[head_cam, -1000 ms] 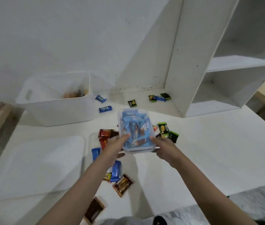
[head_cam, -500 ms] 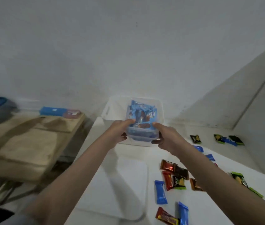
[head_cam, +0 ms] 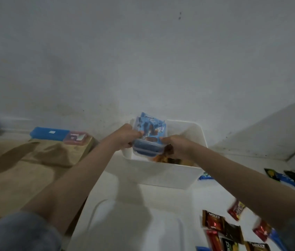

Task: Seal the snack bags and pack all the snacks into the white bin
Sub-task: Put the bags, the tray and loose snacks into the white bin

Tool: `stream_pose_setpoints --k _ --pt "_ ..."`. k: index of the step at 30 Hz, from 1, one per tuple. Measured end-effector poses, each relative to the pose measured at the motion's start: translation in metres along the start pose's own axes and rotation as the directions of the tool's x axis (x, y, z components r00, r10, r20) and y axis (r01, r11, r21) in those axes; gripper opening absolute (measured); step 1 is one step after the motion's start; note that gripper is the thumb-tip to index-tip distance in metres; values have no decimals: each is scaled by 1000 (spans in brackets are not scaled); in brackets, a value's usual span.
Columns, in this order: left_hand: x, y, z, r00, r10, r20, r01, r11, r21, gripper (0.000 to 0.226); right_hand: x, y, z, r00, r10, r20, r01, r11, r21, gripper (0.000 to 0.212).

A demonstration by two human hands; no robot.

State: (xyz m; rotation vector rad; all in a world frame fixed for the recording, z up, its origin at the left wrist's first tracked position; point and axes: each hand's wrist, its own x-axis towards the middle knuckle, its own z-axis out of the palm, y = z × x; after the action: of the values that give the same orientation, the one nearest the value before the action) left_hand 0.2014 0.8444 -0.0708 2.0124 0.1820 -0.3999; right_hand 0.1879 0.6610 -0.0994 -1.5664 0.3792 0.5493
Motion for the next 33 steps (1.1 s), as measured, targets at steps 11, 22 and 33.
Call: stream_pose_setpoints --k 11,22,33 --pt "81 -59 47 962 -251 108 207 927 312 16 99 56 -12 932 252 259 -228 966 -118 26" --pt "79 -67 62 986 -105 -130 166 711 683 53 97 49 2 982 156 111 -34 712 -701 17" --pt "1 -41 69 950 276 -144 -106 723 683 56 -50 32 -27 931 -365 13 228 554 -801 19"
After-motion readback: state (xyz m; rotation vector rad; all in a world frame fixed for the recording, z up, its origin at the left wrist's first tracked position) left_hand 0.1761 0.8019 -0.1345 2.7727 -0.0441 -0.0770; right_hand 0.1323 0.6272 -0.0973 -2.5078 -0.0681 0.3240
